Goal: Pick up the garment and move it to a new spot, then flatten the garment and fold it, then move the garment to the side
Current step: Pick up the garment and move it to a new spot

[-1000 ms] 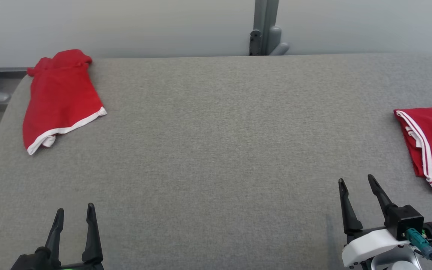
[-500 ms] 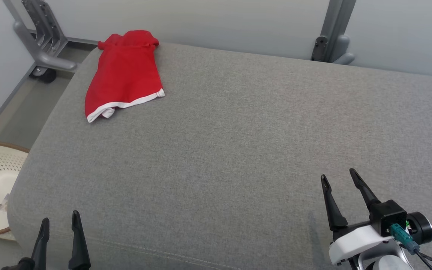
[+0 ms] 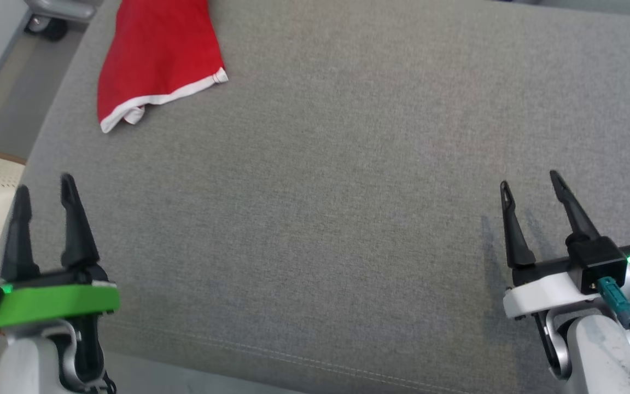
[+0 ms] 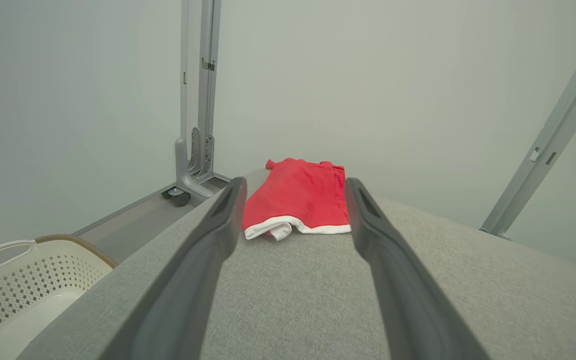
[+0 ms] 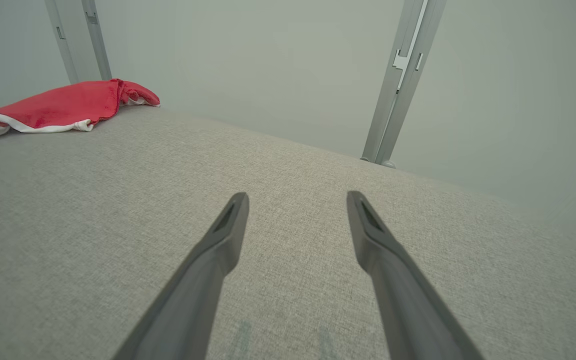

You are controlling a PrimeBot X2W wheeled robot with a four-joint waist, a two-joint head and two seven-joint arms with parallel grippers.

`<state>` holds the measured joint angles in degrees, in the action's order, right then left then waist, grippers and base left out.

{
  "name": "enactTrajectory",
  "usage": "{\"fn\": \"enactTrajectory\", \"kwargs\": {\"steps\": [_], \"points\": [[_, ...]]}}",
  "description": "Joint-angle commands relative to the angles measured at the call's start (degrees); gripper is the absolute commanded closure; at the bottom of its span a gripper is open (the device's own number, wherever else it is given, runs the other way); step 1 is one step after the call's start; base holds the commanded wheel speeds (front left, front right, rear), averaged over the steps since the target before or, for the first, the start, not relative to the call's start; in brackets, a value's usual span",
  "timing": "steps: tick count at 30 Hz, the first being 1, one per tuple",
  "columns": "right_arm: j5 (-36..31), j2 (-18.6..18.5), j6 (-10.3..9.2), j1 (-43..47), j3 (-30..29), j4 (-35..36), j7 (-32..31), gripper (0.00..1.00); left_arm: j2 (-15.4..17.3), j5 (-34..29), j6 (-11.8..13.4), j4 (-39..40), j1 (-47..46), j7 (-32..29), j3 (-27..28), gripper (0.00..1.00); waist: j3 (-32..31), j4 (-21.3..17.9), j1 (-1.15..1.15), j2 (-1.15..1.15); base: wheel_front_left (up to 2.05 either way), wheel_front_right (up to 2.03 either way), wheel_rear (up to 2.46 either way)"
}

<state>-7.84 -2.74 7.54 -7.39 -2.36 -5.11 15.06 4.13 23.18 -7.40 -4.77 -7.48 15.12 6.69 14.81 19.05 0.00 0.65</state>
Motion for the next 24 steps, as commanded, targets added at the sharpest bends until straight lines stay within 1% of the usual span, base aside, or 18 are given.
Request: {"fn": "enactTrajectory", "kwargs": {"steps": [1, 3, 5, 7, 10, 12, 13, 16, 19, 24], "points": [[-1.29, -0.26, -0.1, -1.98, -0.95, 1.49, 0.15, 0.0, 1.68, 2.03, -0.16, -1.12, -4.99, 0.0, 0.25, 0.0, 13.21, -3.91, 0.0, -0.65, 0.0, 0.0, 0.0], [-2.26, -0.28, -0.1, -3.02, -1.7, 2.76, 0.15, 0.0, 3.17, 5.24, -0.16, -3.97, -9.17, 0.0, -0.31, 0.0, 15.79, -4.03, 0.0, -0.65, 0.0, 0.0, 0.0], [-2.72, -0.27, -0.1, -4.07, -2.18, 3.84, 0.15, 0.0, 6.21, 6.24, -0.16, -6.23, -13.64, 0.01, -0.8, 0.0, 17.99, -4.34, 0.0, -0.65, 0.0, 0.0, 0.0], [-3.21, -0.25, -0.1, -5.04, -2.32, 5.02, 0.16, 0.0, 7.26, 9.38, -0.16, -9.22, -17.69, 0.0, -1.82, 0.0, 19.99, -4.52, 0.0, -0.65, 0.0, 0.0, 0.0], [-3.73, -0.26, -0.1, -5.93, -1.77, 6.42, 0.15, 0.0, 10.81, 13.34, -0.11, -14.51, -23.84, 0.0, -2.84, 0.0, 22.05, -5.03, 0.0, -0.65, 0.0, 0.0, 0.0], [-3.95, -0.22, -0.1, -6.26, -0.91, 6.98, 0.16, 0.0, 13.1, 16.1, -0.1, -18.38, -27.17, 0.0, -5.25, 0.0, 22.82, -5.66, 0.0, -0.65, 0.0, 0.0, 0.0], [-3.95, -0.22, -0.1, -6.26, -0.91, 6.98, 0.16, 0.0, 13.1, 16.1, -0.1, -18.38, -27.17, 0.0, -5.25, 0.0, 22.82, -5.66, 0.0, -0.65, 0.0, 0.0, 0.0], [-4.46, -0.33, -0.1, -5.87, 0.15, 6.43, 0.13, 0.0, 16.69, 20.83, -0.09, -25.0, -31.54, -0.01, -9.76, 0.0, 23.42, -6.96, 0.0, -0.65, 0.0, 0.0, 0.0], [-4.64, -0.46, -0.1, -5.01, 0.85, 5.89, -0.06, 0.0, 19.62, 26.31, -0.09, -31.6, -35.35, -0.83, -13.27, 0.0, 23.6, -8.4, 0.0, -0.65, 0.0, 0.0, 0.0], [-4.78, -0.56, -0.1, -3.71, 1.52, 7.03, -0.93, 0.0, 23.05, 31.45, -0.08, -40.65, -40.66, -1.06, -16.56, 0.0, 24.68, -10.53, 0.0, -0.65, 0.0, 0.0, 0.0]]}}
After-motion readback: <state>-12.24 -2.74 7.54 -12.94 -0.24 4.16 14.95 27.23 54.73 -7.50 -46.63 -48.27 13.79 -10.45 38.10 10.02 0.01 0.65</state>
